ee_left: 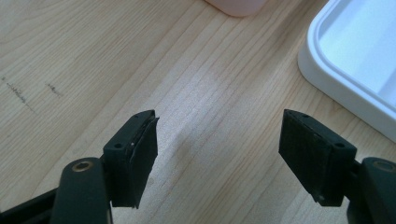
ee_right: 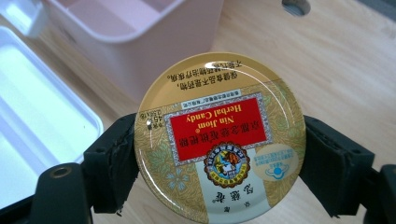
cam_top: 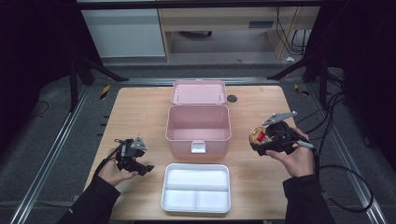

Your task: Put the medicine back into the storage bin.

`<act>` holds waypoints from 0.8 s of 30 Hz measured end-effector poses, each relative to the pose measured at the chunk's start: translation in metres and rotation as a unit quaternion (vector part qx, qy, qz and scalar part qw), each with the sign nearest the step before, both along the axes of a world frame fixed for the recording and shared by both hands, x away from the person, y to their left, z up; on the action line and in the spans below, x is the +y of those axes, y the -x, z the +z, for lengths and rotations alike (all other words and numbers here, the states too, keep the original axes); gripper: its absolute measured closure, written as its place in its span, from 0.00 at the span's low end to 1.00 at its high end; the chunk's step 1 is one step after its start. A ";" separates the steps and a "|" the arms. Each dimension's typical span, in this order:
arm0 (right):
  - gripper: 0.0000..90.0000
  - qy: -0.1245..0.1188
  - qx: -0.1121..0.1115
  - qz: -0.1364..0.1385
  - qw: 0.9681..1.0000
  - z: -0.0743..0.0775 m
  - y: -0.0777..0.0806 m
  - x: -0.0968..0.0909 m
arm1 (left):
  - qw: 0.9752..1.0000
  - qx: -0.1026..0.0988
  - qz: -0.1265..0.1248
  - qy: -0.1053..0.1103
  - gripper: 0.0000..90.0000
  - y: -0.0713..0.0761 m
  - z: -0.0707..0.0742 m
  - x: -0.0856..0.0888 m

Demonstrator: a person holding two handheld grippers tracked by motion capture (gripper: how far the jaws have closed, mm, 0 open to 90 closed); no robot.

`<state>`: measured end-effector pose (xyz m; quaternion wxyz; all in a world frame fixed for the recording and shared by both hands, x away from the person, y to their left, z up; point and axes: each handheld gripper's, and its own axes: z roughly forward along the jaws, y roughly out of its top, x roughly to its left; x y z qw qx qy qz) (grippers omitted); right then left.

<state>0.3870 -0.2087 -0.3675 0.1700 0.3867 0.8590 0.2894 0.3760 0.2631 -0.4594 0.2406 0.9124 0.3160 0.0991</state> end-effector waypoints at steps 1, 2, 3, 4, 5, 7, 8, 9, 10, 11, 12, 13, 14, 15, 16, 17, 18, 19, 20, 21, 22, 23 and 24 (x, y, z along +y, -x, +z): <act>0.23 0.000 -0.002 0.001 1.000 0.003 -0.001 0.001 | 1.000 0.000 0.000 -0.001 0.31 0.000 0.000 0.000; 0.23 0.000 -0.005 0.004 1.000 0.006 -0.003 0.004 | 1.000 0.000 0.000 -0.001 0.31 0.000 0.000 0.001; 0.23 0.000 -0.007 0.007 1.000 0.009 -0.005 0.006 | 1.000 0.001 0.001 -0.001 0.31 0.000 0.000 0.001; 0.23 0.000 -0.009 0.009 1.000 0.012 -0.007 0.009 | 1.000 0.000 0.002 -0.001 0.31 0.000 0.000 0.001; 0.23 -0.001 -0.011 0.010 1.000 0.015 -0.009 0.011 | 1.000 0.000 0.002 0.000 0.31 0.000 0.000 0.001; 0.23 -0.004 -0.016 0.015 1.000 0.022 -0.014 0.017 | 1.000 0.001 0.002 -0.001 0.31 -0.001 0.000 0.002; 0.23 -0.005 -0.019 0.018 1.000 0.024 -0.016 0.019 | 1.000 0.001 0.003 0.000 0.31 -0.001 0.000 0.002; 0.23 -0.006 -0.021 0.019 1.000 0.027 -0.019 0.022 | 1.000 0.001 0.004 0.000 0.31 -0.001 -0.001 0.002; 0.23 -0.007 -0.024 0.021 0.999 0.029 -0.022 0.025 | 1.000 0.001 0.004 -0.001 0.31 -0.001 -0.001 0.002; 0.23 -0.008 -0.026 0.022 0.999 0.032 -0.025 0.028 | 1.000 0.001 0.004 -0.001 0.31 -0.001 -0.001 0.003; 0.23 -0.008 -0.026 0.026 0.999 0.035 -0.028 0.032 | 1.000 0.001 0.004 -0.003 0.31 -0.001 -0.001 0.003; 0.23 -0.009 -0.029 0.028 0.999 0.037 -0.031 0.035 | 1.000 0.000 0.004 -0.003 0.31 -0.001 -0.001 0.003; 0.23 -0.009 -0.029 0.030 0.999 0.040 -0.035 0.039 | 1.000 0.000 0.004 -0.002 0.31 -0.001 -0.001 0.003; 0.23 -0.008 -0.032 0.033 0.999 0.042 -0.038 0.042 | 1.000 0.000 0.004 -0.002 0.31 -0.001 -0.001 0.003; 0.23 -0.010 -0.032 0.036 0.999 0.044 -0.041 0.046 | 1.000 0.000 0.005 -0.002 0.31 -0.002 -0.001 0.004; 0.23 -0.009 -0.033 0.038 0.999 0.046 -0.044 0.050 | 1.000 -0.001 0.006 -0.002 0.31 -0.002 0.000 0.004; 0.23 -0.010 -0.034 0.042 0.998 0.048 -0.048 0.054 | 1.000 -0.001 0.005 -0.002 0.31 -0.002 0.000 0.004; 0.23 -0.009 -0.034 0.045 0.998 0.049 -0.050 0.057 | 1.000 -0.001 0.005 -0.002 0.31 -0.002 0.000 0.004; 0.23 -0.007 -0.036 0.047 0.998 0.050 -0.053 0.061 | 1.000 -0.001 0.005 -0.002 0.31 -0.002 0.000 0.004; 0.23 -0.008 -0.036 0.050 0.998 0.051 -0.056 0.065 | 1.000 -0.002 0.005 -0.003 0.31 -0.002 0.000 0.004; 0.23 -0.006 -0.036 0.054 0.998 0.052 -0.059 0.068 | 1.000 -0.001 0.005 -0.002 0.31 -0.002 -0.001 0.004; 0.23 -0.008 -0.035 0.058 0.998 0.053 -0.062 0.072 | 1.000 -0.001 0.005 -0.003 0.31 -0.002 -0.001 0.004; 0.23 -0.005 -0.035 0.060 0.998 0.053 -0.065 0.075 | 1.000 -0.002 0.005 -0.003 0.31 -0.002 -0.001 0.004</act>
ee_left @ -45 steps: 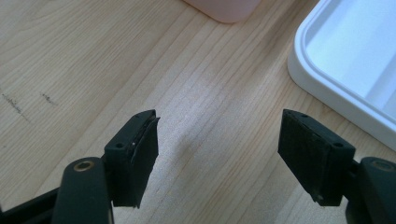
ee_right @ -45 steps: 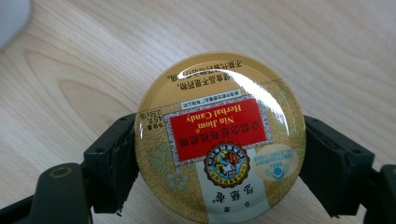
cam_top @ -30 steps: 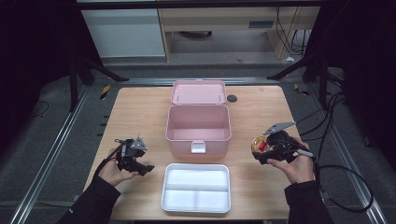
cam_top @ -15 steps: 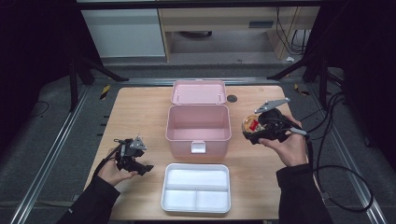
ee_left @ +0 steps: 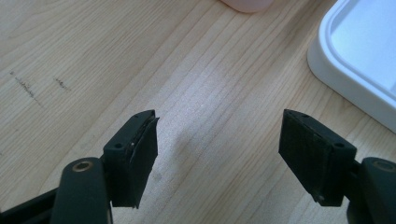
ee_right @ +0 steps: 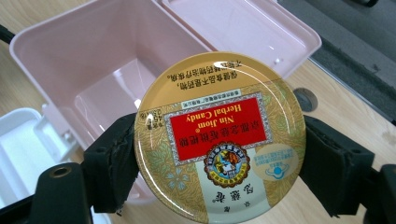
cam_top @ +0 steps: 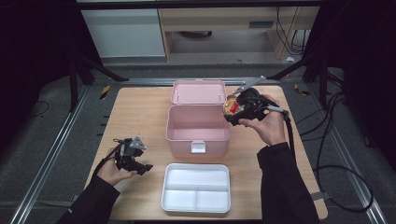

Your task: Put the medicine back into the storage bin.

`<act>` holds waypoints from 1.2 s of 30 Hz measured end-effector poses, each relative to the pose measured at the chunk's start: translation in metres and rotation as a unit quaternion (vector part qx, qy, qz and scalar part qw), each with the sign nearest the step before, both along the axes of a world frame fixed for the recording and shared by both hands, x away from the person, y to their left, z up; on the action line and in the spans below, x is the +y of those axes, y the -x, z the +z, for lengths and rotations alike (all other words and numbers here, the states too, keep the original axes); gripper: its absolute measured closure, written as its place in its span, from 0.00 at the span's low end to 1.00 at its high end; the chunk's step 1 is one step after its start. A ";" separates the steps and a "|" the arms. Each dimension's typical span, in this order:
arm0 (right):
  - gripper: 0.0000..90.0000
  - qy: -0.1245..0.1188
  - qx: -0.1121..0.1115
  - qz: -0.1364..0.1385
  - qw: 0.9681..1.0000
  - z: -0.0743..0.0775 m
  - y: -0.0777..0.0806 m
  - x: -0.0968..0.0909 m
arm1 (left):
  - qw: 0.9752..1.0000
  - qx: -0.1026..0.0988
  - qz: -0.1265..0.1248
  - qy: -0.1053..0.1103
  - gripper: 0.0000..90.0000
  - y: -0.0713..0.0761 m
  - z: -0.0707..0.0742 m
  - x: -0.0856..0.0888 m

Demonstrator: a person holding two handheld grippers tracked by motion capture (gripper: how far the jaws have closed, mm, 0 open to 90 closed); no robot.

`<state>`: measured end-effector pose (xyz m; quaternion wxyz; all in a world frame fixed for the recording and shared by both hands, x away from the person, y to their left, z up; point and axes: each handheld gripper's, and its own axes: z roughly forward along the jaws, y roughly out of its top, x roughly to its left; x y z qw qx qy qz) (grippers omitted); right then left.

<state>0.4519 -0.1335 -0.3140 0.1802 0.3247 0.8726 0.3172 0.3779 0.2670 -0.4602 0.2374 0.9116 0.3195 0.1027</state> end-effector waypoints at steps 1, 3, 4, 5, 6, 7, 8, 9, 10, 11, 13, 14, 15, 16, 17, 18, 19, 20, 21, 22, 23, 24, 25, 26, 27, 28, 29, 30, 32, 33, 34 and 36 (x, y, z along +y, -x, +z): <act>0.23 0.000 0.000 0.002 1.000 0.000 -0.003 0.003 | 1.000 0.000 0.000 0.000 0.31 0.000 0.000 0.000; 0.23 -0.002 0.000 0.009 1.000 0.001 -0.009 0.010 | 1.000 0.001 0.000 -0.001 0.31 0.000 -0.001 0.000; 0.23 -0.001 -0.001 0.012 1.000 0.000 -0.012 0.014 | 1.000 0.001 0.001 -0.001 0.31 0.000 -0.001 0.000; 0.23 -0.003 -0.003 0.017 1.000 0.000 -0.015 0.018 | 1.000 0.001 0.001 -0.002 0.31 -0.001 -0.001 0.000; 0.23 -0.003 -0.001 0.022 1.000 -0.001 -0.018 0.023 | 1.000 0.001 0.001 -0.003 0.31 -0.001 -0.001 0.000; 0.23 -0.003 -0.002 0.026 1.000 -0.002 -0.020 0.026 | 1.000 0.001 0.001 -0.003 0.31 -0.001 -0.002 0.000; 0.23 -0.006 -0.002 0.032 0.999 -0.003 -0.022 0.030 | 1.000 0.002 0.000 -0.003 0.31 -0.001 -0.002 0.001; 0.23 -0.007 -0.001 0.035 0.999 -0.004 -0.024 0.034 | 1.000 0.002 0.001 -0.003 0.31 -0.001 -0.002 0.001; 0.23 -0.008 0.001 0.039 0.999 -0.006 -0.026 0.038 | 1.000 0.003 0.001 -0.003 0.31 -0.001 -0.002 0.001; 0.23 -0.007 0.003 0.041 0.999 -0.007 -0.029 0.042 | 1.000 0.003 0.001 -0.003 0.31 -0.001 -0.003 0.001; 0.23 -0.007 0.008 0.046 0.999 -0.010 -0.033 0.050 | 1.000 0.003 0.000 -0.003 0.31 -0.001 -0.003 0.000; 0.23 -0.006 0.010 0.050 0.999 -0.011 -0.037 0.054 | 1.000 0.002 0.000 -0.003 0.31 -0.001 -0.003 0.000; 0.23 -0.003 0.013 0.053 0.998 -0.012 -0.039 0.057 | 1.000 0.002 0.000 -0.003 0.31 -0.001 -0.003 0.000; 0.23 -0.001 0.013 0.057 0.998 -0.013 -0.041 0.060 | 1.000 0.002 0.000 -0.004 0.31 -0.001 -0.003 0.000; 0.23 0.002 0.013 0.061 0.998 -0.014 -0.043 0.063 | 1.000 0.002 -0.001 -0.004 0.31 -0.001 -0.003 0.000; 0.23 -0.002 0.014 0.064 0.998 -0.015 -0.046 0.067 | 1.000 0.003 -0.001 -0.004 0.31 -0.001 -0.003 0.000; 0.23 -0.002 0.017 0.071 0.997 -0.017 -0.048 0.070 | 1.000 0.003 -0.001 -0.005 0.31 -0.001 -0.004 0.000; 0.23 0.000 0.015 0.076 0.997 -0.019 -0.050 0.074 | 1.000 0.003 -0.001 -0.005 0.31 -0.001 -0.004 0.000; 0.23 0.001 0.014 0.080 0.997 -0.020 -0.052 0.076 | 1.000 0.003 0.000 -0.005 0.31 -0.001 -0.004 0.001; 0.23 0.003 0.015 0.086 0.996 -0.023 -0.054 0.080 | 1.000 0.003 0.000 -0.004 0.31 -0.001 -0.003 0.001; 0.23 0.004 0.014 0.090 0.996 -0.024 -0.055 0.082 | 1.000 0.003 0.000 -0.004 0.31 -0.001 -0.003 0.001; 0.23 0.003 0.015 0.096 0.995 -0.026 -0.057 0.085 | 1.000 0.004 0.000 -0.004 0.31 -0.001 -0.004 0.001; 0.23 0.001 0.019 0.100 0.995 -0.027 -0.058 0.088 | 1.000 0.004 0.000 -0.005 0.31 -0.001 -0.004 0.001; 0.23 0.002 0.021 0.104 0.994 -0.029 -0.060 0.091 | 1.000 0.004 0.000 -0.005 0.31 -0.001 -0.004 0.001; 0.23 0.002 0.024 0.106 0.994 -0.031 -0.061 0.094 | 1.000 0.003 0.000 -0.006 0.31 -0.001 -0.004 0.001; 0.23 0.002 0.025 0.108 0.994 -0.033 -0.062 0.096 | 1.000 0.004 -0.001 -0.006 0.31 -0.001 -0.004 0.000; 0.23 0.001 0.027 0.110 0.994 -0.035 -0.063 0.099 | 1.000 0.004 -0.002 -0.006 0.31 -0.001 -0.004 0.000; 0.23 0.004 0.030 0.117 0.993 -0.037 -0.064 0.103 | 1.000 0.004 -0.002 -0.006 0.31 -0.001 -0.004 0.000; 0.23 0.006 0.032 0.120 0.992 -0.041 -0.065 0.108 | 1.000 0.005 -0.003 -0.007 0.31 -0.001 -0.005 0.000; 0.23 0.004 0.035 0.124 0.992 -0.043 -0.065 0.110 | 1.000 0.005 -0.003 -0.007 0.31 -0.001 -0.005 0.000; 0.23 0.005 0.038 0.126 0.991 -0.045 -0.065 0.113 | 1.000 0.004 -0.003 -0.007 0.31 -0.001 -0.005 0.000; 0.23 0.009 0.043 0.129 0.991 -0.050 -0.065 0.117 | 1.000 0.004 -0.002 -0.006 0.31 -0.001 -0.004 0.000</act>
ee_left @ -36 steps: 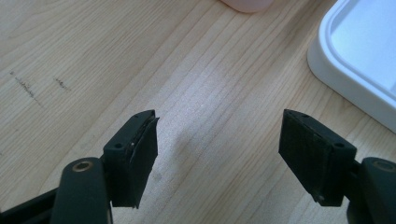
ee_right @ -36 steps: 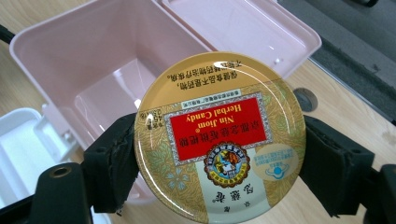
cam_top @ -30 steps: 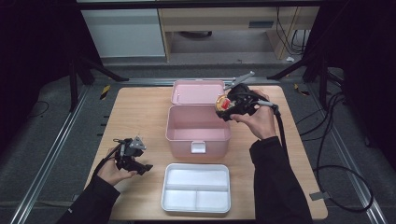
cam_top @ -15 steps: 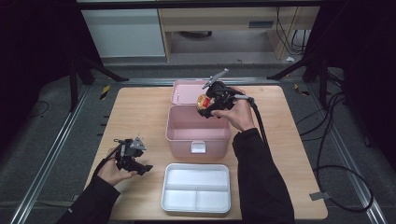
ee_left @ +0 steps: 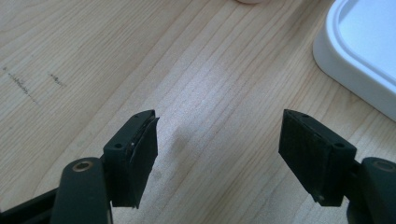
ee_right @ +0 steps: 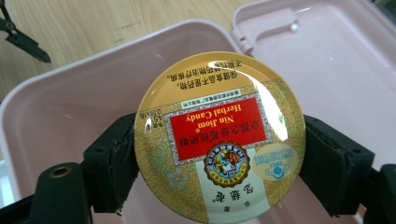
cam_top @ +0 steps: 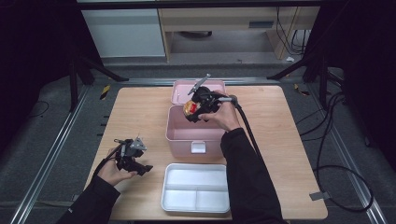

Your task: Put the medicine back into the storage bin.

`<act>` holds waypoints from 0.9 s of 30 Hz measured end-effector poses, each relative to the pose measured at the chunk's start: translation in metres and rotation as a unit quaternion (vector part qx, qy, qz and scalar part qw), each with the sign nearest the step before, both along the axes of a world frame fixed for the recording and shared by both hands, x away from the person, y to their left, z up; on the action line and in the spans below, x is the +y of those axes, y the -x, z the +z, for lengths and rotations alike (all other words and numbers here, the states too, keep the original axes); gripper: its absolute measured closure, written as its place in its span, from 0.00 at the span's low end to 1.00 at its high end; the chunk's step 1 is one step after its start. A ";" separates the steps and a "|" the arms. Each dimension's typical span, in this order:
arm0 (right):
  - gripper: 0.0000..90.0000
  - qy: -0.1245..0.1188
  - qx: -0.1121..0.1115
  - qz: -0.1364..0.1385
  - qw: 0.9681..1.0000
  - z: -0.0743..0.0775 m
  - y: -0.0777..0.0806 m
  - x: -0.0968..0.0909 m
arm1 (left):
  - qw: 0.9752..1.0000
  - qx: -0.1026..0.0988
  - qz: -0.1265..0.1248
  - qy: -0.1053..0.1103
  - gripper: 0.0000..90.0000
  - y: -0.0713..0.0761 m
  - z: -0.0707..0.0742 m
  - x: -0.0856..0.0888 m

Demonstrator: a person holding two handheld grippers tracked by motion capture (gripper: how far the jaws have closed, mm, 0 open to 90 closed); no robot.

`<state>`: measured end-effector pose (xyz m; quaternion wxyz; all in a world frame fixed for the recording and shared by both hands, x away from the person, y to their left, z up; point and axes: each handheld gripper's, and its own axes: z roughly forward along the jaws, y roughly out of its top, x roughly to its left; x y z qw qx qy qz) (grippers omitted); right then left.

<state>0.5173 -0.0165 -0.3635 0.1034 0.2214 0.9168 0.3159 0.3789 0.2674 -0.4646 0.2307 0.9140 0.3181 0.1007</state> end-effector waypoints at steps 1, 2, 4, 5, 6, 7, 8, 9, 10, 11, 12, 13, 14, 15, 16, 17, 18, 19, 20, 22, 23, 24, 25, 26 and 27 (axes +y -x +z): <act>0.23 0.005 0.003 0.003 1.000 -0.003 0.000 0.003 | 1.000 0.000 0.000 0.000 0.31 0.000 0.000 0.000; 0.23 0.009 0.006 0.005 1.000 -0.006 0.000 0.004 | 1.000 0.000 0.000 0.000 0.31 0.000 0.000 0.000; 0.23 0.016 0.010 0.006 1.000 -0.010 0.000 0.007 | 1.000 0.000 0.000 0.001 0.31 0.000 0.000 0.000; 0.23 0.020 0.014 0.008 1.000 -0.013 -0.001 0.009 | 1.000 -0.001 0.000 0.000 0.31 0.000 0.000 0.000; 0.23 0.021 0.017 0.008 1.000 -0.016 -0.001 0.010 | 1.000 -0.001 -0.001 0.000 0.31 0.000 0.000 0.000; 0.23 0.023 0.021 0.009 0.999 -0.019 -0.001 0.011 | 1.000 0.000 -0.001 0.000 0.31 0.000 0.000 0.000; 0.23 0.027 0.023 0.011 0.999 -0.022 -0.002 0.011 | 1.000 0.000 -0.001 0.001 0.31 0.000 0.000 0.000; 0.23 0.030 0.027 0.012 0.999 -0.026 -0.002 0.013 | 1.000 0.000 -0.001 0.000 0.31 0.000 0.000 0.000; 0.23 0.033 0.030 0.013 0.999 -0.028 -0.002 0.013 | 1.000 0.000 -0.001 0.000 0.31 0.000 0.000 -0.001; 0.23 0.037 0.033 0.014 0.999 -0.031 -0.003 0.014 | 1.000 0.000 -0.001 -0.001 0.31 0.000 0.000 -0.001; 0.23 0.042 0.036 0.014 0.998 -0.034 -0.003 0.016 | 1.000 0.000 -0.002 -0.001 0.31 0.000 0.000 -0.001; 0.23 0.047 0.038 0.014 0.998 -0.037 -0.003 0.017 | 1.000 0.000 -0.002 -0.001 0.31 0.000 0.000 -0.001; 0.23 0.052 0.042 0.015 0.998 -0.039 -0.004 0.019 | 1.000 0.000 -0.002 -0.001 0.31 0.000 0.000 -0.001; 0.23 0.054 0.043 0.017 0.997 -0.041 -0.004 0.020 | 1.000 0.000 -0.002 -0.001 0.31 0.000 0.000 -0.001; 0.23 0.056 0.047 0.017 0.997 -0.044 -0.004 0.021 | 1.000 0.000 -0.002 -0.001 0.31 0.000 0.000 -0.001; 0.23 0.056 0.051 0.016 0.997 -0.045 -0.004 0.022 | 1.000 -0.001 -0.002 0.000 0.31 0.000 0.000 -0.001; 0.23 0.053 0.052 0.018 0.997 -0.048 -0.005 0.022 | 1.000 -0.001 -0.002 0.000 0.31 0.000 0.000 -0.001; 0.23 0.054 0.053 0.019 0.997 -0.051 -0.005 0.023 | 1.000 -0.001 -0.002 0.000 0.31 0.000 0.000 -0.001; 0.23 0.057 0.053 0.020 0.997 -0.053 -0.005 0.023 | 1.000 0.000 -0.002 0.000 0.31 0.000 0.000 -0.001; 0.23 0.062 0.060 0.018 0.996 -0.056 -0.005 0.024 | 1.000 0.000 -0.003 0.000 0.31 0.000 0.000 -0.001; 0.23 0.062 0.060 0.018 0.996 -0.058 -0.006 0.024 | 1.000 0.000 -0.003 -0.001 0.31 0.000 0.000 -0.001; 0.23 0.060 0.062 0.018 0.996 -0.059 -0.006 0.024 | 1.000 0.000 -0.003 -0.001 0.31 0.000 0.000 -0.001; 0.23 0.058 0.065 0.015 0.996 -0.060 -0.006 0.024 | 1.000 0.000 -0.003 -0.001 0.31 0.000 0.000 -0.001; 0.23 0.055 0.066 0.015 0.996 -0.061 -0.006 0.023 | 1.000 0.000 -0.003 -0.001 0.31 0.000 -0.001 -0.001; 0.23 0.057 0.067 0.014 0.996 -0.061 -0.007 0.023 | 1.000 0.000 -0.004 -0.002 0.31 0.000 -0.001 -0.001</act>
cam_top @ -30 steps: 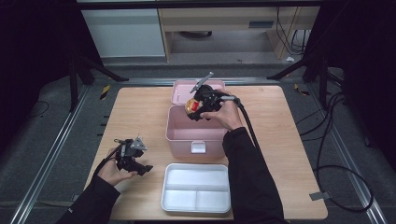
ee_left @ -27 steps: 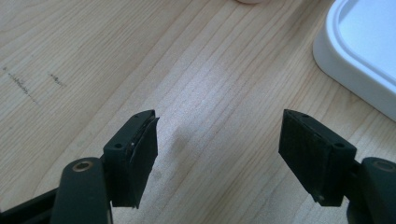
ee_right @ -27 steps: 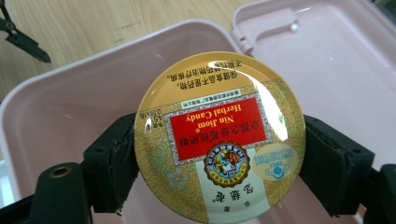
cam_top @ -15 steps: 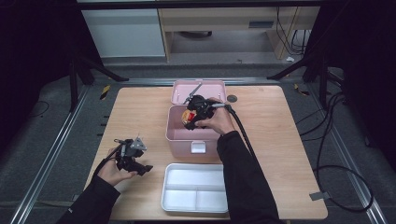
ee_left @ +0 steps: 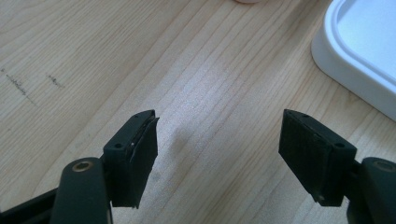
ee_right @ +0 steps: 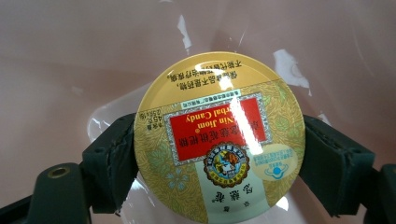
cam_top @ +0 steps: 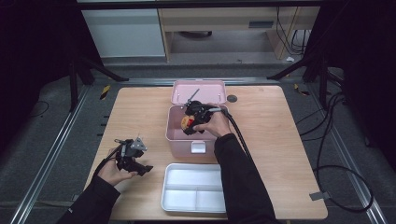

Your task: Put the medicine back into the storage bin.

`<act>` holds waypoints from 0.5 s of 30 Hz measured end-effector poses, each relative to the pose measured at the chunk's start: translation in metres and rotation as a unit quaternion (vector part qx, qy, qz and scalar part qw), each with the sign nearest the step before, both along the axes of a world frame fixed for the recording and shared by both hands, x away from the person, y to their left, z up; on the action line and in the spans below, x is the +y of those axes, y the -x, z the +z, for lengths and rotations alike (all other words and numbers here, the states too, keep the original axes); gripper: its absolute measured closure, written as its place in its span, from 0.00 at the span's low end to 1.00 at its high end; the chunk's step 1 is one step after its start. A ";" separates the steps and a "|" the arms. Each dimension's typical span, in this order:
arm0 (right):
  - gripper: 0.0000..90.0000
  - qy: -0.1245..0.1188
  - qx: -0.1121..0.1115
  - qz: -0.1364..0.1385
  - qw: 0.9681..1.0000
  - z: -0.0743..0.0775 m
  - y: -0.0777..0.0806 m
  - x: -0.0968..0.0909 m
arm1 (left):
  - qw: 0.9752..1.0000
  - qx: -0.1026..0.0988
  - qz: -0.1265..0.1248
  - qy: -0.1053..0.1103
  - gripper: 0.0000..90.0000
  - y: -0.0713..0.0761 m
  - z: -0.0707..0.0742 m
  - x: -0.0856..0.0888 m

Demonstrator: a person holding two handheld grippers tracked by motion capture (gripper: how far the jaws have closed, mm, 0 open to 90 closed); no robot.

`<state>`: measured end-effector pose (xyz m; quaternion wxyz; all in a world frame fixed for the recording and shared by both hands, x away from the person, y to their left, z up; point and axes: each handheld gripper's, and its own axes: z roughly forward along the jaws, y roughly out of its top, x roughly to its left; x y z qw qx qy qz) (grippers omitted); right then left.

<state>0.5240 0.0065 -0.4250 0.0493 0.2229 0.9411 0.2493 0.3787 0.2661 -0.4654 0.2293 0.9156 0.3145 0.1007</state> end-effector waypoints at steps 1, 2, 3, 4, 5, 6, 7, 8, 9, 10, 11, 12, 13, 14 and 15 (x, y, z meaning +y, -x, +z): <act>0.23 0.001 0.002 -0.001 1.000 -0.001 0.000 0.000 | 1.000 0.000 0.000 0.000 0.31 0.000 0.000 0.000; 0.23 0.003 0.002 -0.001 1.000 -0.002 0.000 0.000 | 1.000 0.001 0.000 0.000 0.31 0.000 0.000 0.000; 0.23 0.007 0.002 -0.001 1.000 -0.003 -0.001 0.000 | 1.000 0.001 -0.001 -0.001 0.31 0.000 -0.001 -0.001; 0.23 0.009 0.002 -0.002 1.000 -0.004 -0.001 0.000 | 1.000 0.001 -0.001 -0.002 0.31 0.000 -0.001 -0.001; 0.23 0.010 0.004 -0.004 1.000 -0.005 -0.001 0.001 | 1.000 0.001 -0.002 -0.001 0.31 0.000 -0.001 -0.001; 0.23 0.014 0.005 -0.004 1.000 -0.007 -0.001 0.001 | 1.000 0.001 -0.002 -0.001 0.31 0.000 -0.001 -0.001; 0.23 0.015 0.004 -0.003 1.000 -0.009 -0.001 0.002 | 1.000 0.001 -0.002 -0.001 0.31 0.000 -0.001 -0.001; 0.23 0.015 0.007 -0.004 1.000 -0.010 -0.001 0.002 | 1.000 0.001 -0.002 -0.001 0.31 0.000 -0.001 -0.001; 0.22 0.017 0.007 -0.003 1.000 -0.011 -0.002 0.002 | 1.000 0.001 -0.002 -0.001 0.31 0.000 -0.001 -0.001; 0.22 0.019 0.006 -0.003 1.000 -0.012 -0.002 0.002 | 1.000 0.000 -0.001 -0.001 0.31 0.000 -0.001 -0.001; 0.21 0.019 0.006 -0.004 1.000 -0.012 -0.002 0.002 | 1.000 0.001 -0.002 -0.001 0.31 0.000 -0.001 0.000; 0.21 0.017 0.006 -0.006 1.000 -0.012 -0.002 0.002 | 1.000 0.000 -0.002 -0.001 0.31 0.000 -0.001 0.000; 0.20 0.012 0.007 -0.008 1.000 -0.012 -0.002 0.003 | 1.000 0.001 -0.001 -0.001 0.31 0.000 -0.001 0.000; 0.19 0.009 0.004 -0.008 1.000 -0.011 -0.002 0.002 | 1.000 0.001 -0.002 -0.001 0.31 0.000 -0.001 0.000; 0.19 0.006 0.003 -0.010 1.000 -0.010 -0.002 0.003 | 1.000 0.001 -0.002 -0.001 0.31 0.000 -0.001 -0.001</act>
